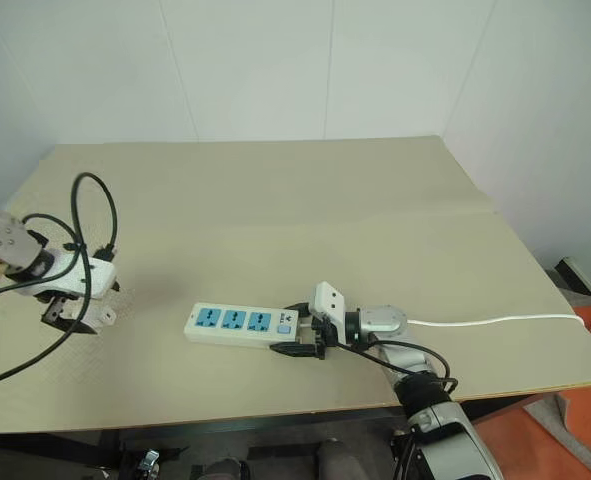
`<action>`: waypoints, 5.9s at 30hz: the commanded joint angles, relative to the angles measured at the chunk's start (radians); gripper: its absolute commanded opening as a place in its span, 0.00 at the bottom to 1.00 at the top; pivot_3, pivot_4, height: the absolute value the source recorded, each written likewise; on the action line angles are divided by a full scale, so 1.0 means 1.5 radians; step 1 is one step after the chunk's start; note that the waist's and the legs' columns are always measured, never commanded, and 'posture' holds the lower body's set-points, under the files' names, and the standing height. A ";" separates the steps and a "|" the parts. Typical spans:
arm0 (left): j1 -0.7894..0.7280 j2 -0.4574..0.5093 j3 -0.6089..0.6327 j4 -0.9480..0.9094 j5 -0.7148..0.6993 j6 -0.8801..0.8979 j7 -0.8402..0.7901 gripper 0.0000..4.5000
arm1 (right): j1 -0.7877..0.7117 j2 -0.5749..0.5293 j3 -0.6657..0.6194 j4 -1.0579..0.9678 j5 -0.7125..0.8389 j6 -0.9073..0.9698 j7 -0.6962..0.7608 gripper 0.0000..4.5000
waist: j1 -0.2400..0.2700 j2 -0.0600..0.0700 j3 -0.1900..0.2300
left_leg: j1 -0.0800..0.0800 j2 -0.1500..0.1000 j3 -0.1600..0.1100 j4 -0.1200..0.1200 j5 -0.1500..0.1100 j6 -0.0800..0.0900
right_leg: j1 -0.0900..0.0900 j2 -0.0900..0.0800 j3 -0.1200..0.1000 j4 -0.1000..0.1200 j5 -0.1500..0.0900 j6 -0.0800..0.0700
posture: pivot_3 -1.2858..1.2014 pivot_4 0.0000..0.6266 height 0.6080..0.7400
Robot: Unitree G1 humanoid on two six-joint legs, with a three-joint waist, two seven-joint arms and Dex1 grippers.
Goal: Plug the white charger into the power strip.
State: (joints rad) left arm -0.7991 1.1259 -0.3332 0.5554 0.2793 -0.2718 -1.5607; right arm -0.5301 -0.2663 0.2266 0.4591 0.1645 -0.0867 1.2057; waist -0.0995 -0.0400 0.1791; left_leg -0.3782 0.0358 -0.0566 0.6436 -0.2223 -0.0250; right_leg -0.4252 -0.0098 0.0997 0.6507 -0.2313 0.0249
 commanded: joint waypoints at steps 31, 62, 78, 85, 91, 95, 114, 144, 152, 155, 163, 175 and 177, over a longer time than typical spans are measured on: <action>-0.039 -0.075 -0.023 0.100 0.075 -0.028 0.045 0.23 | 0.023 0.005 0.000 -0.053 0.007 0.031 -0.044 0.76 | 0.003 0.000 0.000 | 0.002 0.000 0.000 0.001 0.000 0.000 | 0.000 0.000 0.000 0.004 0.000 0.000 | 0.52 0.24 1.00; 0.129 -0.419 0.200 -0.270 -0.531 0.274 0.036 0.23 | 0.031 -0.007 0.041 -0.024 -0.015 -0.042 0.031 0.76 | 0.000 -0.001 0.000 | 0.002 -0.001 -0.001 0.002 0.000 0.000 | 0.001 0.000 0.000 0.004 0.000 0.000 | 0.52 0.24 1.00; 0.196 -0.406 0.195 -0.289 -0.523 0.305 0.059 0.23 | 0.021 0.007 0.044 0.031 -0.028 -0.092 0.029 0.76 | -0.003 -0.002 -0.001 | 0.006 0.000 -0.001 0.001 0.000 0.000 | 0.004 0.000 0.001 0.004 0.000 0.000 | 0.52 0.24 1.00; 0.213 -0.413 0.182 -0.254 -0.487 0.254 0.057 0.23 | 0.021 0.004 0.045 0.030 -0.030 -0.086 0.028 0.76 | -0.002 -0.002 -0.001 | 0.006 -0.001 0.000 0.001 0.000 0.000 | 0.004 0.000 0.001 0.004 0.000 0.000 | 0.52 0.24 1.00; 0.220 -0.424 0.172 -0.231 -0.474 0.222 0.054 0.23 | 0.020 -0.002 0.047 0.024 -0.027 -0.067 0.037 0.76 | 0.000 -0.002 -0.001 | 0.006 0.000 0.000 0.001 0.000 0.000 | 0.004 0.000 0.001 0.004 0.000 0.000 | 0.52 0.24 1.00; 0.228 -0.430 0.170 -0.236 -0.482 0.228 0.053 0.23 | 0.018 -0.001 0.046 0.022 -0.026 -0.057 0.038 0.76 | -0.001 -0.002 -0.002 | 0.006 0.000 0.000 0.001 0.000 0.000 | 0.004 0.000 0.001 0.004 0.000 0.000 | 0.52 0.24 1.00; 0.261 -0.414 0.168 -0.234 -0.471 0.209 0.050 0.23 | 0.013 0.004 0.045 0.023 -0.028 -0.043 0.036 0.76 | -0.002 -0.002 -0.002 | 0.006 0.000 0.000 0.000 0.000 0.000 | 0.004 0.000 0.001 0.003 0.000 0.000 | 0.52 0.24 1.00; 0.288 -0.346 0.135 -0.163 -0.418 0.134 0.065 0.39 | 0.009 -0.001 0.045 0.018 -0.026 -0.029 0.044 0.76 | -0.013 0.003 -0.007 | 0.007 0.000 0.000 -0.001 0.000 0.000 | 0.005 0.001 0.002 0.003 -0.001 0.000 | 0.52 0.24 1.00; 0.278 -0.365 0.143 -0.177 -0.430 0.151 0.082 0.96 | 0.005 0.002 0.046 0.021 -0.025 -0.031 0.040 0.76 | -0.007 0.003 -0.007 | 0.007 0.000 0.000 -0.001 0.000 0.000 | 0.004 0.001 0.002 0.003 -0.001 0.000 | 0.52 0.24 1.00; 0.275 -0.368 0.149 -0.192 -0.444 0.161 0.075 0.99 | 0.004 0.003 0.047 0.022 -0.026 -0.032 0.040 0.76 | -0.007 0.003 -0.007 | 0.007 0.000 0.000 -0.001 0.000 0.000 | 0.004 0.001 0.002 0.003 -0.001 0.000 | 0.52 0.24 1.00; 0.238 -0.318 0.178 -0.282 -0.501 0.248 0.038 1.00 | -0.006 -0.005 0.046 0.017 -0.023 -0.023 0.055 1.00 | -0.007 0.003 -0.007 | 0.006 0.000 0.000 -0.001 0.000 0.000 | 0.003 0.001 0.002 0.003 -0.001 0.000 | 0.52 0.24 1.00; 0.226 -0.244 0.258 -0.306 -0.518 0.249 0.036 1.00 | 0.073 -0.174 -0.059 -0.202 0.053 0.044 0.053 1.00 | 0.013 0.004 -0.004 | 0.001 -0.001 0.000 -0.001 0.000 0.000 | 0.001 0.000 0.001 -0.001 -0.001 0.000 | 0.52 0.24 1.00; 0.231 -0.224 0.268 -0.309 -0.513 0.251 0.035 1.00 | 0.092 -0.209 -0.083 -0.240 0.073 0.063 0.055 1.00 | 0.017 0.003 -0.003 | 0.001 -0.001 0.000 -0.001 0.000 0.000 | 0.001 0.000 0.001 -0.001 -0.001 0.000 | 0.52 0.24 1.00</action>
State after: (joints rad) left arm -0.4513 0.7651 0.0279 0.1220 -0.4751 0.1074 -1.5047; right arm -0.3989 -0.5571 0.1532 0.1731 0.2254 -0.0156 1.2846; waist -0.0733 -0.0351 0.1751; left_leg -0.3773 0.0351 -0.0568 0.6425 -0.2230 -0.0245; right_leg -0.4242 -0.0097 0.1010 0.6486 -0.2324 0.0256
